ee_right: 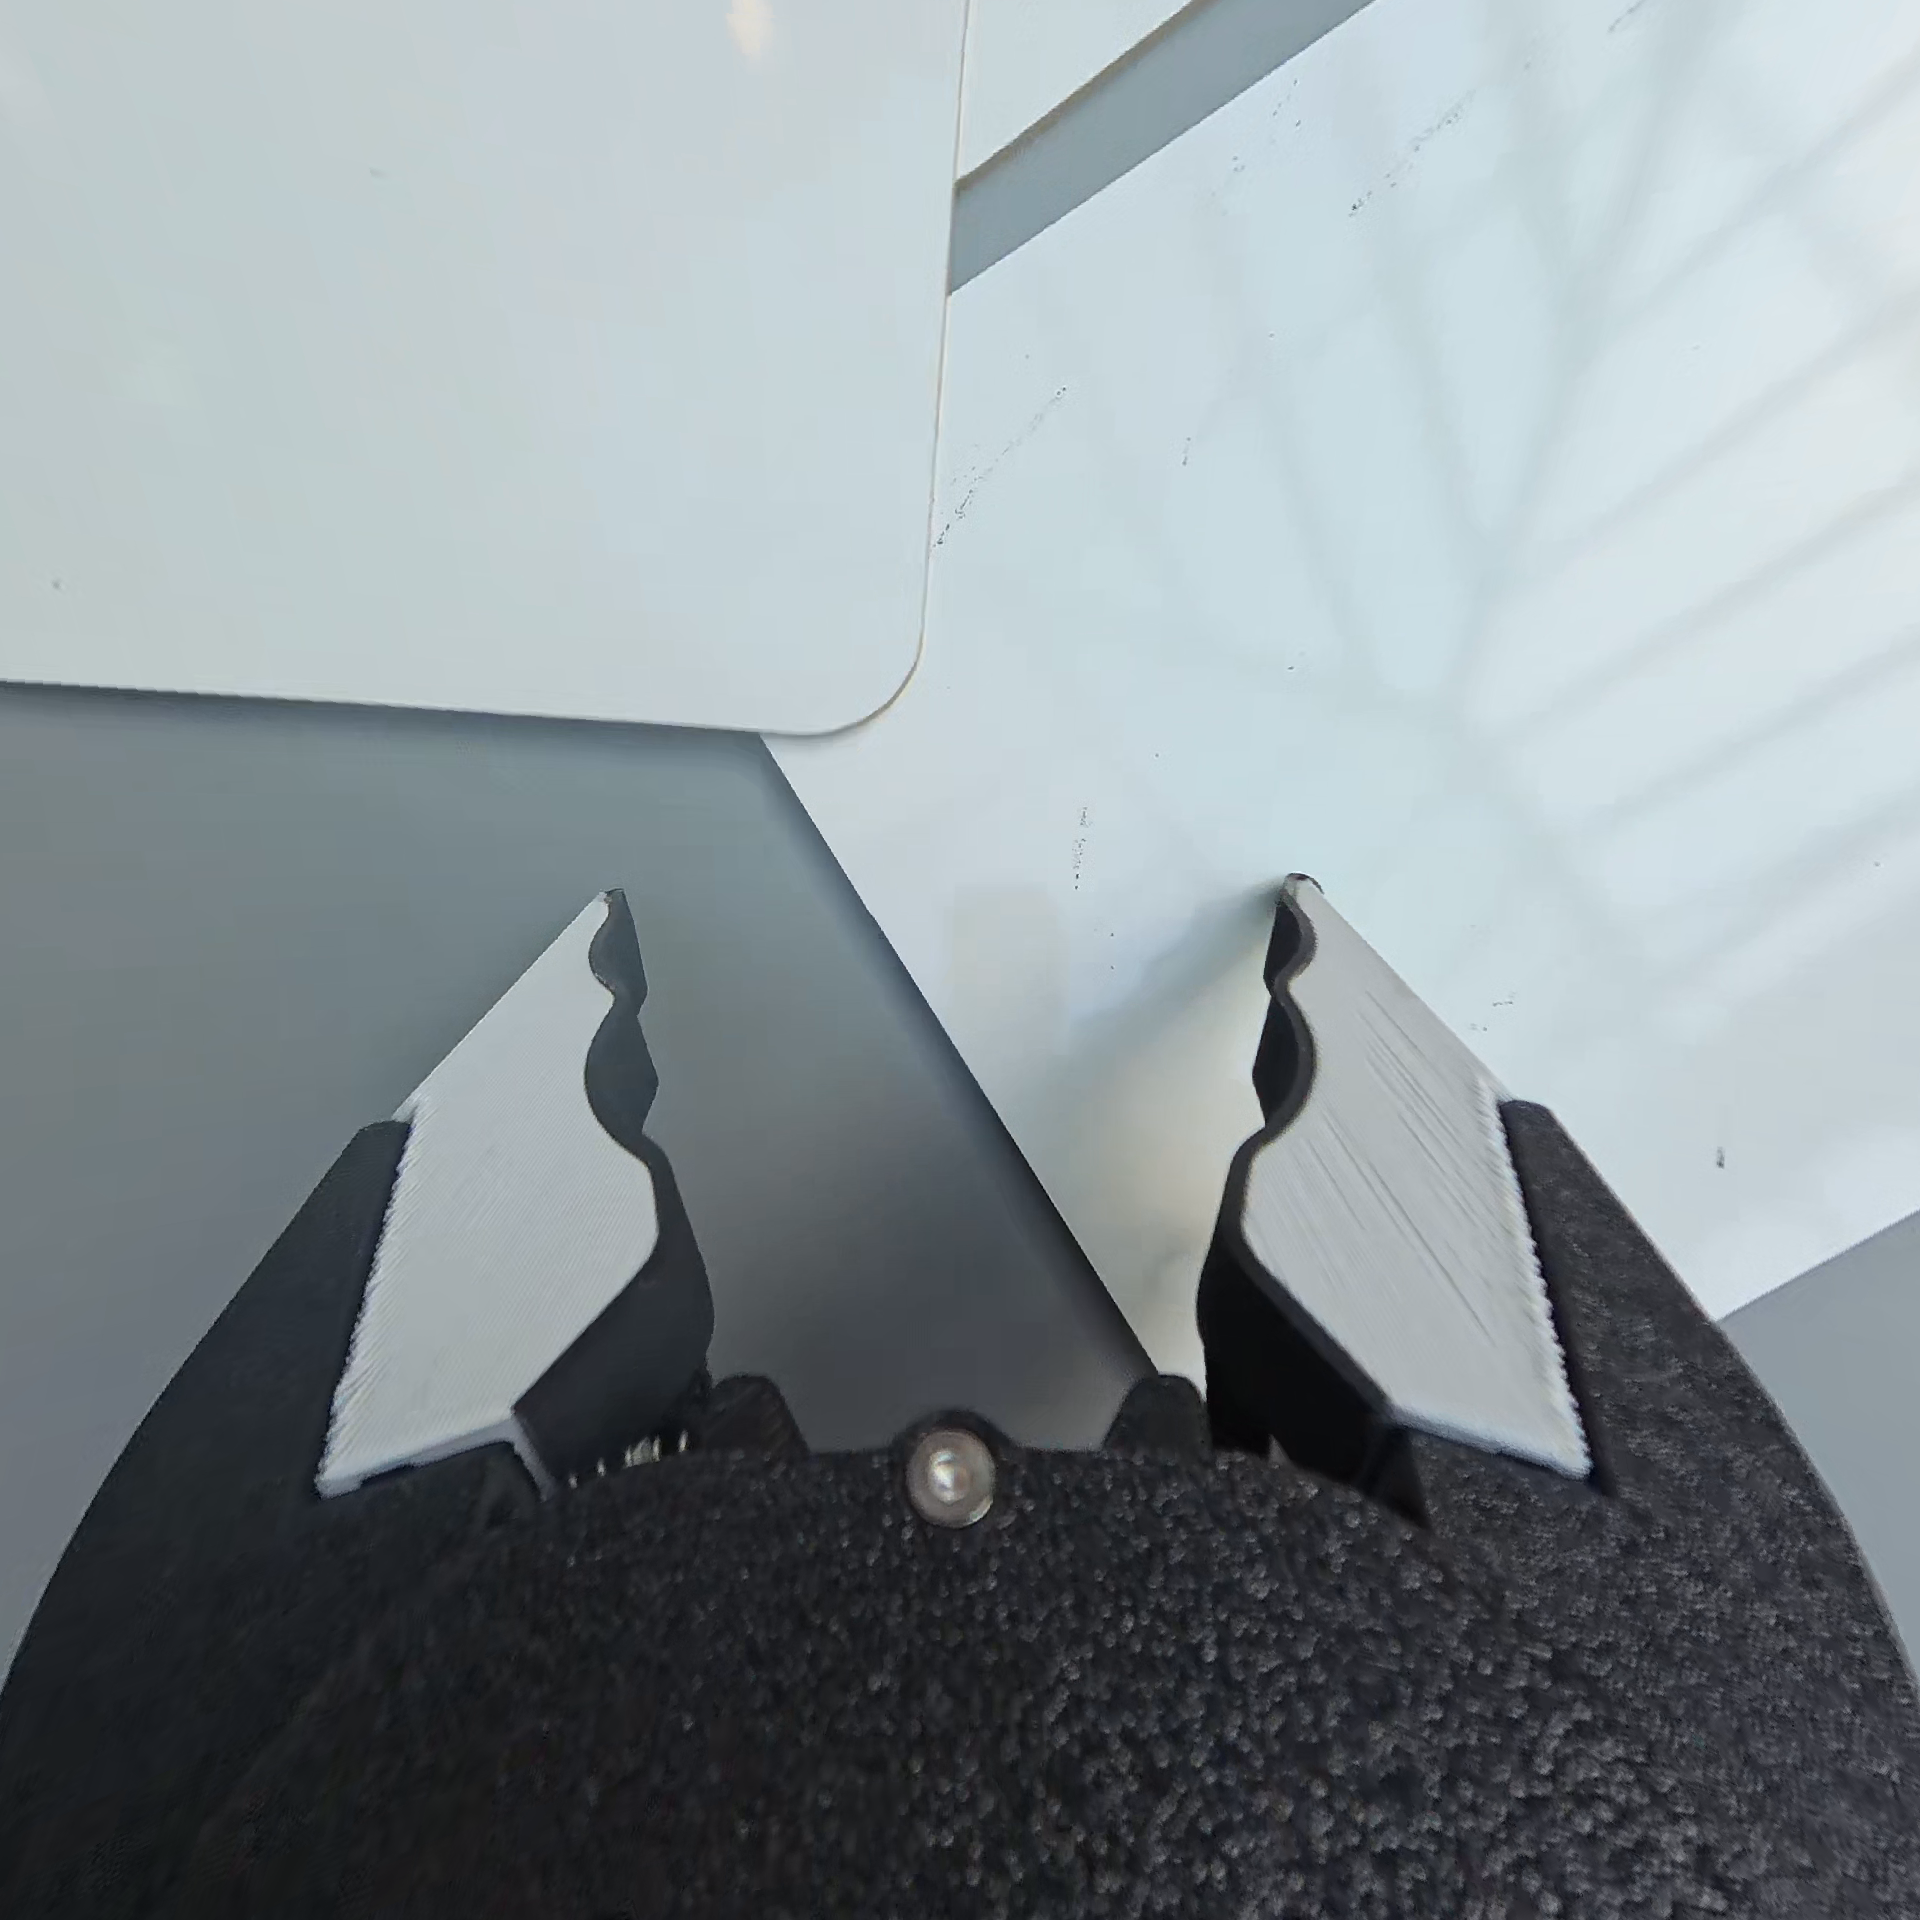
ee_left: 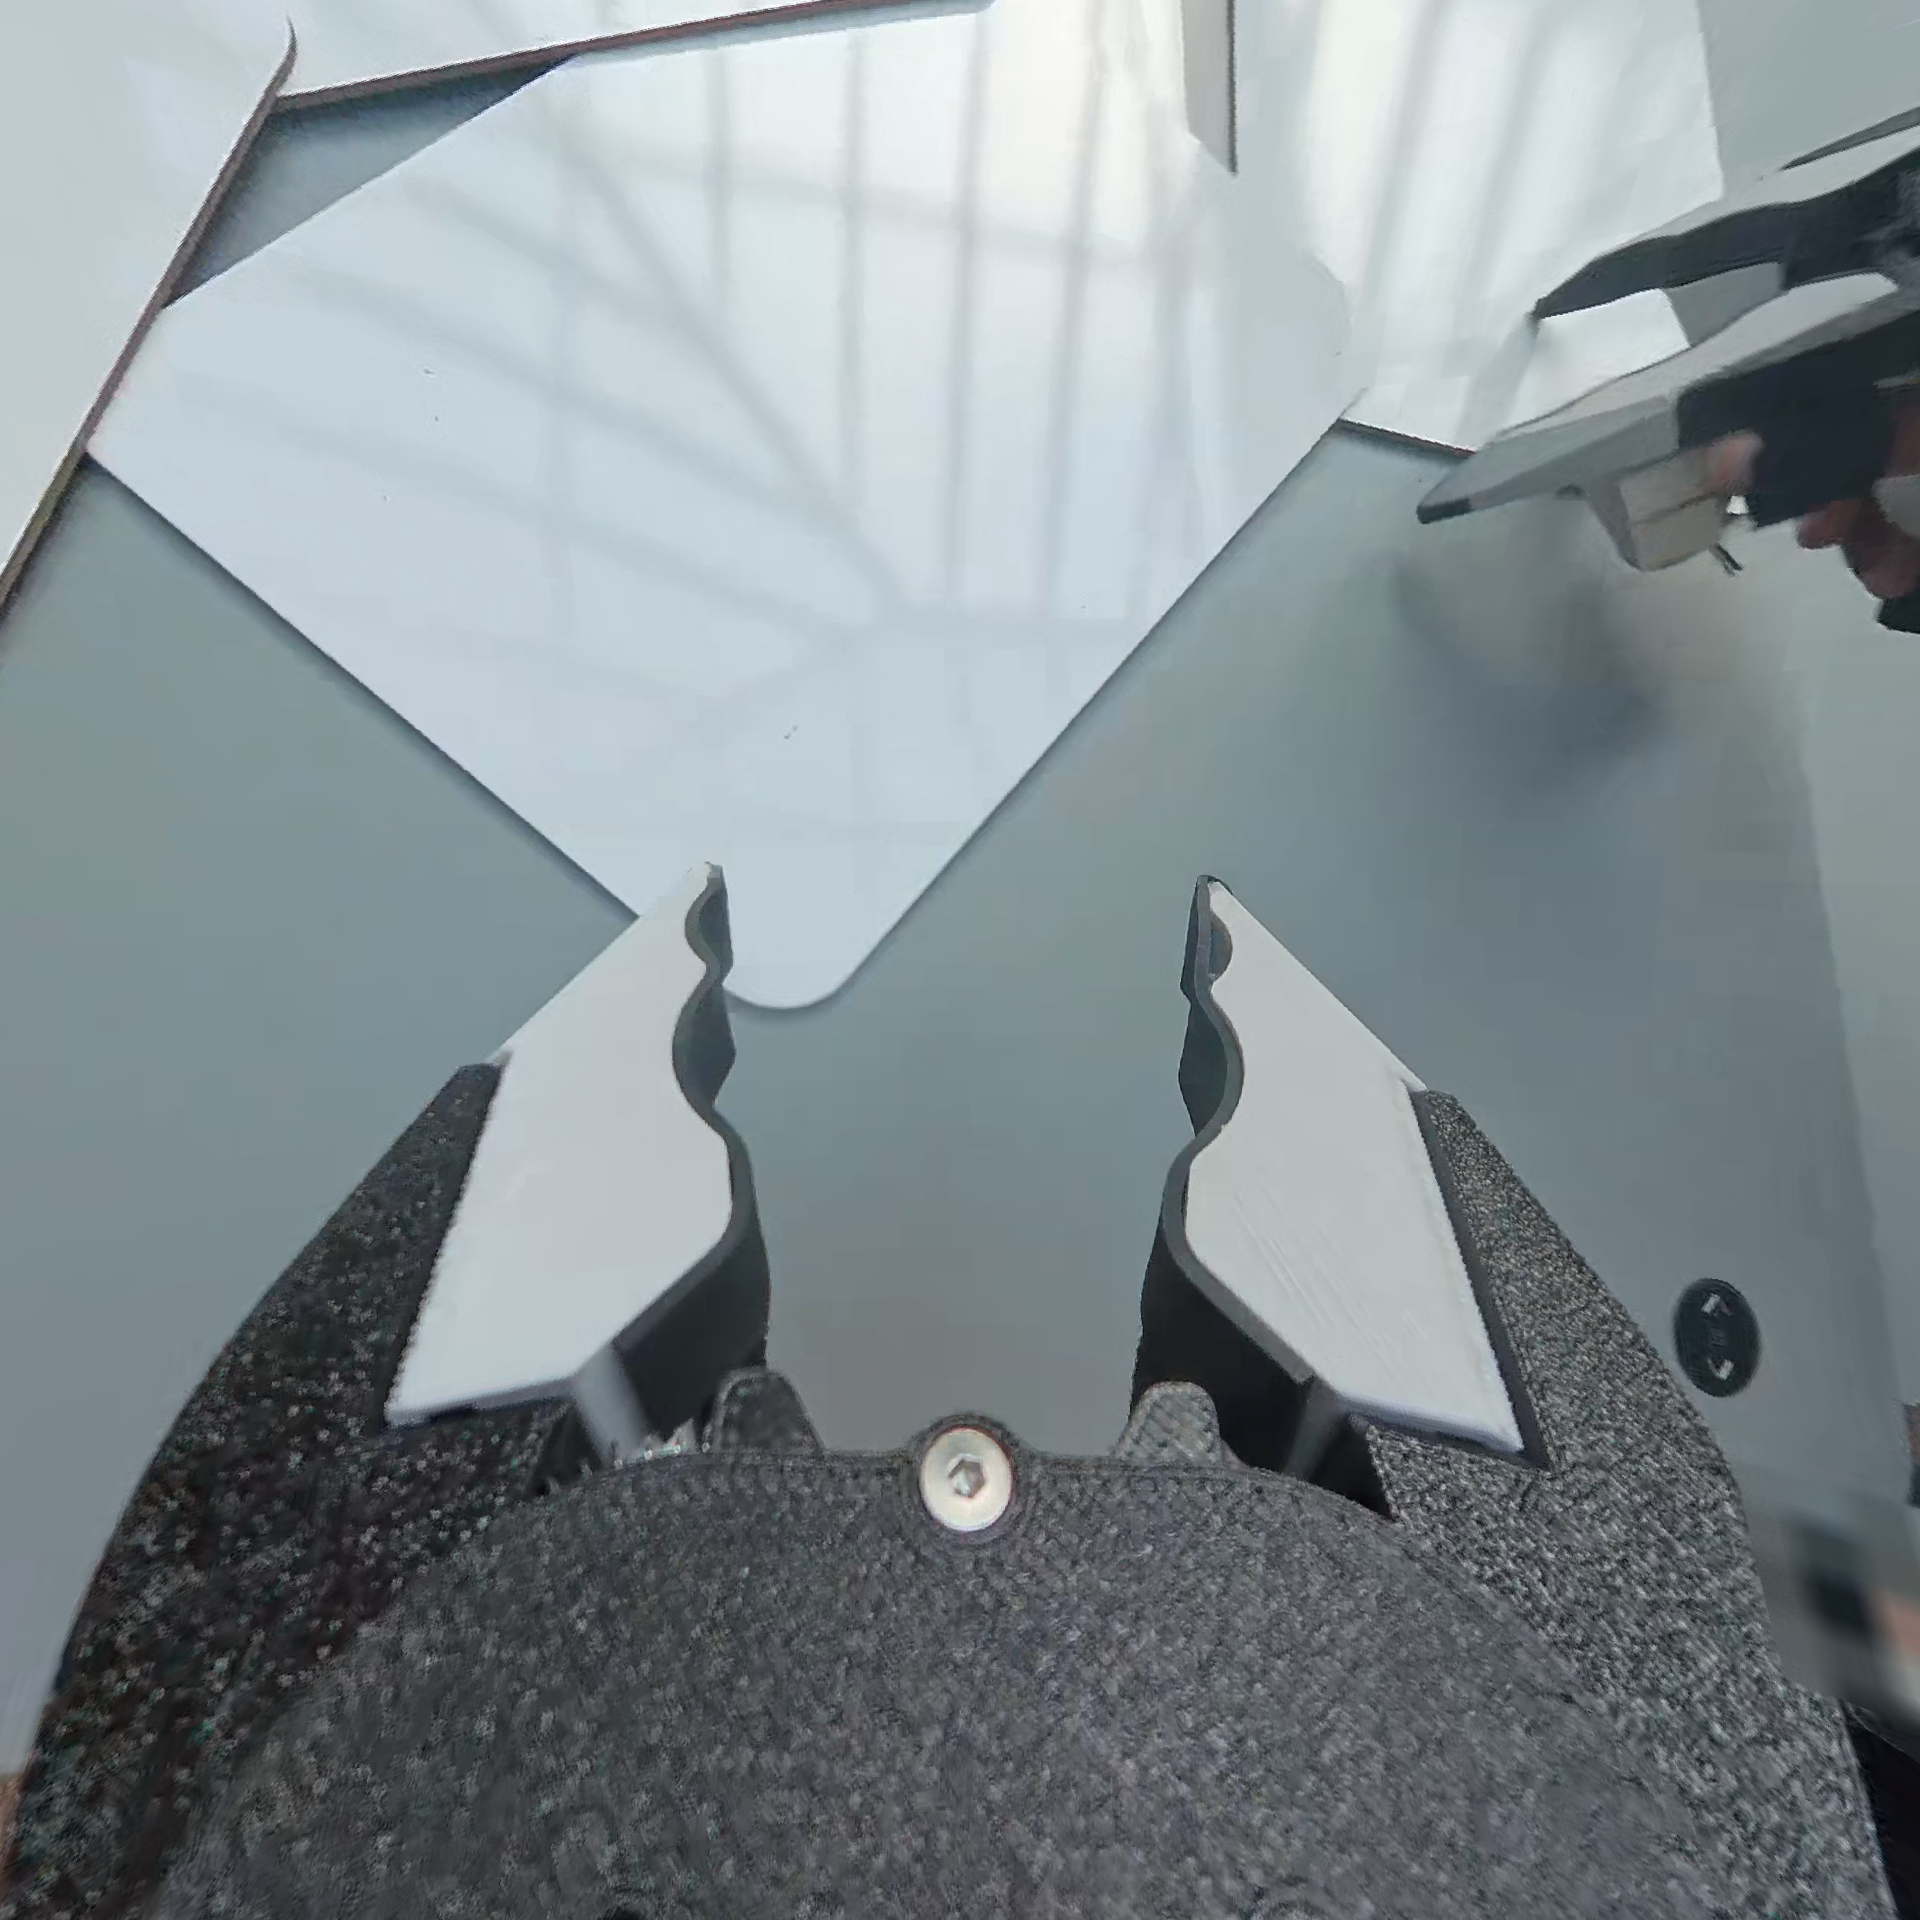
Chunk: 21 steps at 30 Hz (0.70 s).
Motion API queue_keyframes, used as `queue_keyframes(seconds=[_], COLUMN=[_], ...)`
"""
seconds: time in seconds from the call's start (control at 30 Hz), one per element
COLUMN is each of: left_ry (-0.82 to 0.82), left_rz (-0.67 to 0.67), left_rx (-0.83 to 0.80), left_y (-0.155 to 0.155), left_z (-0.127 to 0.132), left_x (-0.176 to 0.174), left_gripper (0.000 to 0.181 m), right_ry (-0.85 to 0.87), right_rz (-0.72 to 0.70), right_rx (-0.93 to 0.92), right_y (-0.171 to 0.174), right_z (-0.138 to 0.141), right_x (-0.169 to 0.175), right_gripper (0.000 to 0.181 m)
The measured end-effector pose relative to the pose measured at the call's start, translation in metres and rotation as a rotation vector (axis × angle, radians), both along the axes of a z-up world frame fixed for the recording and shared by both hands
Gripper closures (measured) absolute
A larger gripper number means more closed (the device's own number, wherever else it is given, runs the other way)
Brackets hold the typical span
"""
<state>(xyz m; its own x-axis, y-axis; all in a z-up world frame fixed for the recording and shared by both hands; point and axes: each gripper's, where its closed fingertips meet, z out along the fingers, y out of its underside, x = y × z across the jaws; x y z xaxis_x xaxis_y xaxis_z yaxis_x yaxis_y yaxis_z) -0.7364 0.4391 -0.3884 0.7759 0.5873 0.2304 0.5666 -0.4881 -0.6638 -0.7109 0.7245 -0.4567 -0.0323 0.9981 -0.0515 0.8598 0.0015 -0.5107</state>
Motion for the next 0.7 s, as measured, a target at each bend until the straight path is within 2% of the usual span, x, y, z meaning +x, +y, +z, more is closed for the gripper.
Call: queue_keyframes(seconds=[0.2,0.3,0.4,0.5,0.57,0.63,0.7], left_ry=[-0.013,0.072,0.128,0.120,0.109,0.098,0.089], left_rz=[-0.131,-0.178,-0.236,-0.260,-0.269,-0.282,-0.309], left_rx=[-0.119,-0.155,-0.194,-0.214,-0.230,-0.245,-0.270], left_y=[0.043,0.054,0.053,0.046,0.041,0.034,0.026], left_z=[-0.057,-0.065,-0.068,-0.069,-0.069,-0.069,-0.069], left_x=[-0.072,-0.090,-0.086,-0.076,-0.069,-0.057,-0.039], left_gripper=[0.094,0.101,0.100,0.101,0.102,0.107,0.111], right_ry=[-0.035,-0.034,-0.002,0.091,0.113,0.131,0.196], right_rz=[-0.055,-0.090,-0.160,-0.388,-0.573,-0.727,-0.782], right_rx=[-0.006,-0.063,-0.153,-0.195,-0.245,-0.386,-0.637], right_y=[-0.058,-0.100,-0.131,-0.118,-0.100,-0.095,-0.108], right_z=[0.001,0.004,0.015,0.026,0.018,0.004,-0.001], right_x=[0.076,0.117,0.155,0.201,0.241,0.273,0.280], right_gripper=[0.069,0.071,0.069,0.069,0.068,0.069,0.082])
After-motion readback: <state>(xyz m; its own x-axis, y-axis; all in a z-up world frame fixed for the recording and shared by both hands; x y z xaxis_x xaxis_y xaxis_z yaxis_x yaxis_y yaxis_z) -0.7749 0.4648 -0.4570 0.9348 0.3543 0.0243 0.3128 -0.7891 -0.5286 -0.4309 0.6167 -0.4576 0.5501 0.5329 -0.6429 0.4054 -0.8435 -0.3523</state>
